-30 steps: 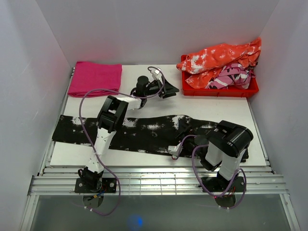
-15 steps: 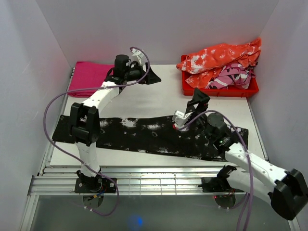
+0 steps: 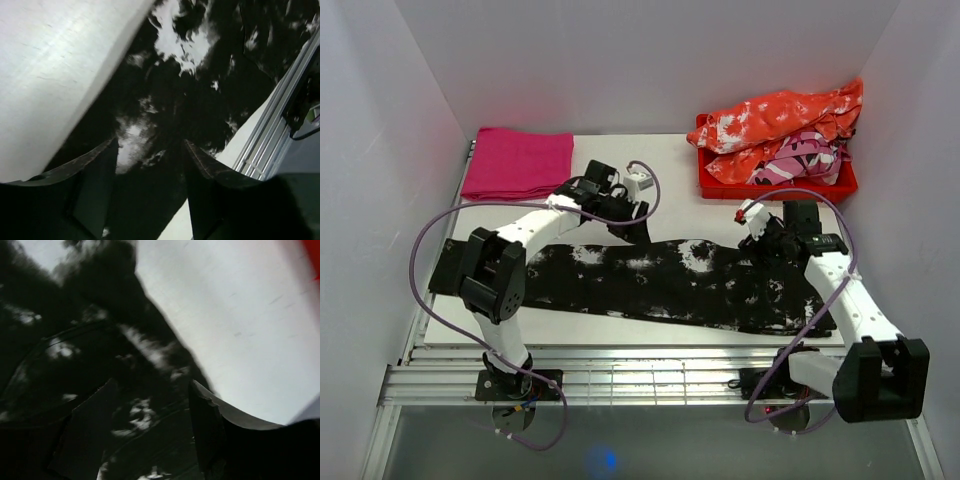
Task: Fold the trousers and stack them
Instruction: Fold the trousers
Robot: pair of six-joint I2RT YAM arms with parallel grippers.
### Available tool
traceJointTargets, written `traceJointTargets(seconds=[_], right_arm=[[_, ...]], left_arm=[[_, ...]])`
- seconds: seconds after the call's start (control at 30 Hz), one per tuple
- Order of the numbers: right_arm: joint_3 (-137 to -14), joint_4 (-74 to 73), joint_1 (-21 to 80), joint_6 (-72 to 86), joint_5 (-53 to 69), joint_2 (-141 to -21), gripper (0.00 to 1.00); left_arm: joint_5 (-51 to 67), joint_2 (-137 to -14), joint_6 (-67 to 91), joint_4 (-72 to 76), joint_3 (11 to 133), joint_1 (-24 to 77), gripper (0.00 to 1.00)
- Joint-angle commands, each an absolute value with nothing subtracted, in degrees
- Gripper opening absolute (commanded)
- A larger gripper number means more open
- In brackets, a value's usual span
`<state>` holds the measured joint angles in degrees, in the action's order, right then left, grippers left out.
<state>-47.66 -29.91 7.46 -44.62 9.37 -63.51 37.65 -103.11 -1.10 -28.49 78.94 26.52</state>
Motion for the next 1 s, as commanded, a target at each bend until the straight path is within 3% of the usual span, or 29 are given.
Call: traceJointTargets(seconds=[0.0,0.13,0.3,0.43,0.63,0.7,0.97], right_arm=[[-49.40,-42.80,4.75,-35.26,19.51,-67.05,0.65],[-47.72,-42.36,-1.82,-35.60,18.38,-68.81,0.56],[-47.20,-43.77,-5.53,-38.67,12.67,-72.68,0.49],[-48.68,-44.47,-12.27,-41.04,8.36,-71.90,0.48],[-54.57,-47.28,-26.60,-44.03,8.96,-73.21,0.59],[-55.90,-47.37,-30.73,-44.56,8.79,-75.31,0.67],[-57.65,-49.92,-39.29,-45.44,14.76,-84.28,0.71]], left_arm=[[34.55,-101.60,-3.17,-28.40,78.57,31.63,0.63],[34.37,-105.19,1.75,-19.00,82.16,34.45,0.62],[34.63,-120.72,5.35,-18.11,101.55,36.91,0.57],[34.19,-129.36,7.91,-18.19,110.37,38.67,0.56],[37.09,-134.03,10.72,-17.05,111.27,41.22,0.64],[36.65,-134.82,11.60,-17.05,110.48,41.83,0.63],[35.07,-136.58,13.09,-18.02,108.99,42.80,0.56]])
